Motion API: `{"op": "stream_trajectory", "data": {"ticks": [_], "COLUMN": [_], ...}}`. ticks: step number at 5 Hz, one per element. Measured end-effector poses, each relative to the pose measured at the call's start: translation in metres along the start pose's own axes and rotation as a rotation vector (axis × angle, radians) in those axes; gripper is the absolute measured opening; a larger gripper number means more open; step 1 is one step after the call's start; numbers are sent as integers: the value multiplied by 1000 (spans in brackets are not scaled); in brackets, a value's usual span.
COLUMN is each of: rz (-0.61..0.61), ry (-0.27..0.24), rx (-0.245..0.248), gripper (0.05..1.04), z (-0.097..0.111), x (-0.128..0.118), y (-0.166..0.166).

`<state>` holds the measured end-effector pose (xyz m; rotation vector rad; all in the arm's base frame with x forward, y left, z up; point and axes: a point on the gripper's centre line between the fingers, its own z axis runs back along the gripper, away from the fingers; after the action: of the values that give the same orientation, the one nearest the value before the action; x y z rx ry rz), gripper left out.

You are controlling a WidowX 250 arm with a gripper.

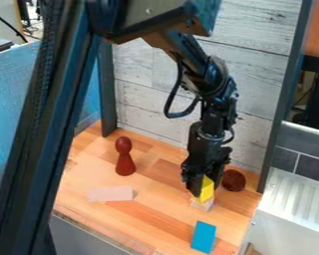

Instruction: Put a yellow hexagon on top of a cube

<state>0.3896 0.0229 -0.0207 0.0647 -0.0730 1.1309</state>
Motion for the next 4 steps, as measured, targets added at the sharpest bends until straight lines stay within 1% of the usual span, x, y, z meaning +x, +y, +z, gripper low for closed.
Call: {"op": "stream_trajectory", "data": {"ticks": [1, 2, 3, 4], "rz": [13, 18, -28, -93], "ry": [-6, -8, 1, 5], "rx": [4, 13, 46, 31], "gripper": [601, 674, 952, 1003], "z": [0, 0, 1, 22], "x": [-3, -3, -9, -10], "y": [-2, -1, 2, 4]}}
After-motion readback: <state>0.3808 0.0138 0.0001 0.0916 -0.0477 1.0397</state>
